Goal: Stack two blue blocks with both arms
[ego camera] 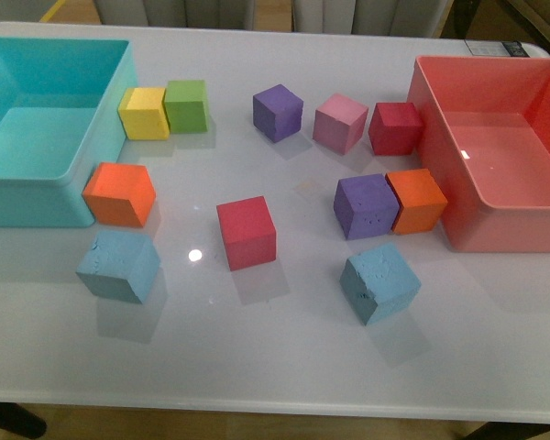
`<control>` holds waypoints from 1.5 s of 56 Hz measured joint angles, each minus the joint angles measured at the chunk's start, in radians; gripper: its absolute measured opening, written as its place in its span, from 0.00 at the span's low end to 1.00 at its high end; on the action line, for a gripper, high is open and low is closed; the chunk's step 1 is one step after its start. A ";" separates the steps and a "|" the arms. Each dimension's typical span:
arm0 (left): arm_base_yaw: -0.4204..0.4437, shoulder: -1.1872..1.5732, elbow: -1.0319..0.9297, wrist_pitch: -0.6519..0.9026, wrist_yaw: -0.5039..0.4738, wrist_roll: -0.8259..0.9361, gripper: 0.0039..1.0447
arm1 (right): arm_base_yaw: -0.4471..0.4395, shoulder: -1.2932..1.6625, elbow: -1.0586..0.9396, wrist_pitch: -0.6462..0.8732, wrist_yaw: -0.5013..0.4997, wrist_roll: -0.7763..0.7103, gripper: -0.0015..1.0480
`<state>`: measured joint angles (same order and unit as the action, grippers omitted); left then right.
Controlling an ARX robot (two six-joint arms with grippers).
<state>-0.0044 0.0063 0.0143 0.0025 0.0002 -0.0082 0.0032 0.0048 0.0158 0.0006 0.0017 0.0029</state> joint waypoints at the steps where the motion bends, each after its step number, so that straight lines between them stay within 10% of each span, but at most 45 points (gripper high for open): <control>1: 0.000 0.000 0.000 0.000 0.000 0.000 0.92 | 0.000 0.000 0.000 0.000 0.000 0.000 0.91; 41: 0.000 0.000 0.000 0.000 0.000 0.000 0.92 | -0.001 0.002 0.001 -0.003 -0.005 0.000 0.91; 48: 0.000 0.000 0.000 0.000 0.000 0.000 0.92 | -0.013 0.348 0.163 -0.317 -0.156 0.035 0.91; 65: 0.000 0.000 0.000 0.000 0.000 0.000 0.92 | 0.146 1.300 0.347 0.238 -0.026 -0.025 0.91; 84: 0.000 0.000 0.000 0.000 0.000 0.000 0.92 | 0.310 1.824 0.591 0.295 -0.029 -0.032 0.91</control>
<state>-0.0044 0.0063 0.0143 0.0021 0.0002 -0.0078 0.3130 1.8286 0.6064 0.2955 -0.0269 -0.0292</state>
